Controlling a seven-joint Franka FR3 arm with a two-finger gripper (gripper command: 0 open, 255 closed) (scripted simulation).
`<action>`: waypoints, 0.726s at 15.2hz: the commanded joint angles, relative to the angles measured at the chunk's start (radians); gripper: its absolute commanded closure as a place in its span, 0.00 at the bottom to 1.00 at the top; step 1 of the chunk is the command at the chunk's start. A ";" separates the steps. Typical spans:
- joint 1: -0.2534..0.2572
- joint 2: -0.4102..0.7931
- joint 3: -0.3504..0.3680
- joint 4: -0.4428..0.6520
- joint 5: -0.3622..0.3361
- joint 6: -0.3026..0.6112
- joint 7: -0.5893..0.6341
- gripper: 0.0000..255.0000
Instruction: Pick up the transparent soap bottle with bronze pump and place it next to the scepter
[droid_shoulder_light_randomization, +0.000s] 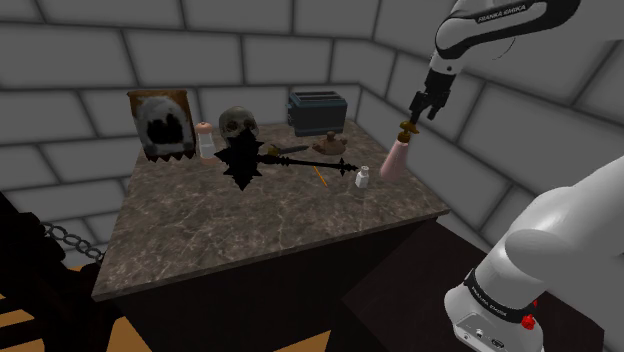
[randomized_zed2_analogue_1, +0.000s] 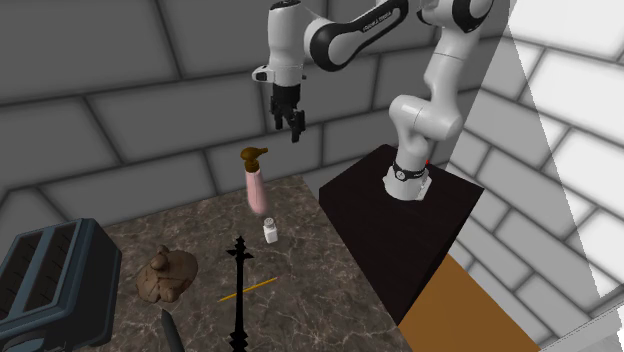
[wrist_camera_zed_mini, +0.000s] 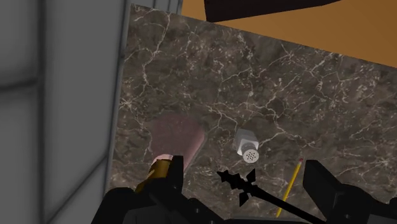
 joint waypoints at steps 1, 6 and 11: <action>-0.002 0.069 -0.039 0.037 0.017 0.026 -0.057 0.00; -0.012 0.259 -0.119 0.150 0.102 0.075 -0.204 0.00; -0.014 0.289 -0.121 0.110 0.120 0.141 -0.217 0.00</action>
